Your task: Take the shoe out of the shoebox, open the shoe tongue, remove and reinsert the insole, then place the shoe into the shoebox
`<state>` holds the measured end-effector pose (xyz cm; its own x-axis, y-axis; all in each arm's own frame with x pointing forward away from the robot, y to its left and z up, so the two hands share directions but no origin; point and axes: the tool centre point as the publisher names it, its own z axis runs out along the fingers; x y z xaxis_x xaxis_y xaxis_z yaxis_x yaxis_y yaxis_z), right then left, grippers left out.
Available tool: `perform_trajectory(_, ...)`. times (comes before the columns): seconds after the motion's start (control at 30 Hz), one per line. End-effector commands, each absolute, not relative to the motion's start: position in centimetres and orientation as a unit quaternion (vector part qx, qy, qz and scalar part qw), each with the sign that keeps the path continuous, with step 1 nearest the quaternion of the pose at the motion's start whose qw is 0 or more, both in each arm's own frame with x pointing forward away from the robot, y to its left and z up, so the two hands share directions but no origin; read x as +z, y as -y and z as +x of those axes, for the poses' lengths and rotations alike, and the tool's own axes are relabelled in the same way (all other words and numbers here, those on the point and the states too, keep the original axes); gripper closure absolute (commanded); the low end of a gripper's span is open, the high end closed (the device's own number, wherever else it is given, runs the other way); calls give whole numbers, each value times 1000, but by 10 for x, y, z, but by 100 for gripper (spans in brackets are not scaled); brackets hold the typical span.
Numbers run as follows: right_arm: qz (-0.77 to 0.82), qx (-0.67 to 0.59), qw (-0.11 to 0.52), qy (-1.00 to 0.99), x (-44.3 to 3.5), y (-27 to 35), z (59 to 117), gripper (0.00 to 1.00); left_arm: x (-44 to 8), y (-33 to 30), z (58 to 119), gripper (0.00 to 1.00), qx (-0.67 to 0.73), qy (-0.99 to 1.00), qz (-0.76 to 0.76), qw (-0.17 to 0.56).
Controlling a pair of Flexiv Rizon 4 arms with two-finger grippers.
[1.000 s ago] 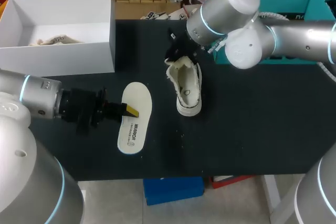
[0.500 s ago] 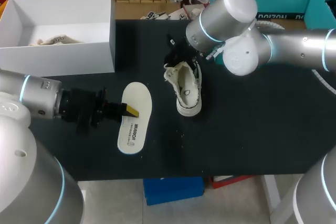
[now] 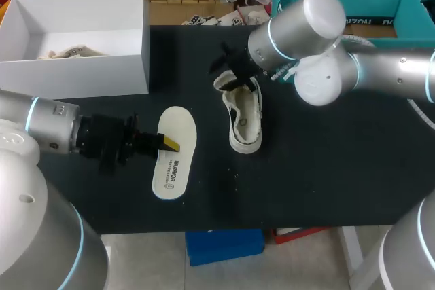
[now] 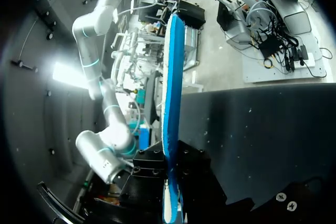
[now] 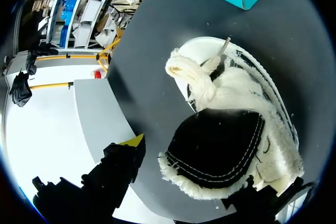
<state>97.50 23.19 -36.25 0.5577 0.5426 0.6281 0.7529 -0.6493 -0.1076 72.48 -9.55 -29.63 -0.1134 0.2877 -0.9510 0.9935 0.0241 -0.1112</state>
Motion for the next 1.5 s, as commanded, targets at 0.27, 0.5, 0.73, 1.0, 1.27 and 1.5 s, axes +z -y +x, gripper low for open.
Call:
perform_trajectory(0.27, -860, -358, 136, 337, -340, -223, 942, 0, -295, 95, 724, 100, -446, -598, 538, 394)
perform_trajectory(0.5, -852, -385, 141, 325, -328, -213, 924, 0, -295, 95, 724, 100, -446, -598, 538, 394)
perform_trajectory(0.73, -851, -398, 137, 315, -322, -196, 907, 0, -295, 95, 724, 100, -446, -598, 538, 394)
perform_trajectory(1.0, -848, -415, 131, 303, -317, -179, 892, 0, -295, 95, 724, 100, -446, -598, 538, 394)
perform_trajectory(1.27, -804, -462, 180, 328, -306, -173, 873, 0, -295, 95, 724, 100, -446, -598, 538, 394)
perform_trajectory(1.5, -757, -466, 218, 403, -297, -173, 862, 0, -295, 95, 724, 100, -446, -598, 538, 394)
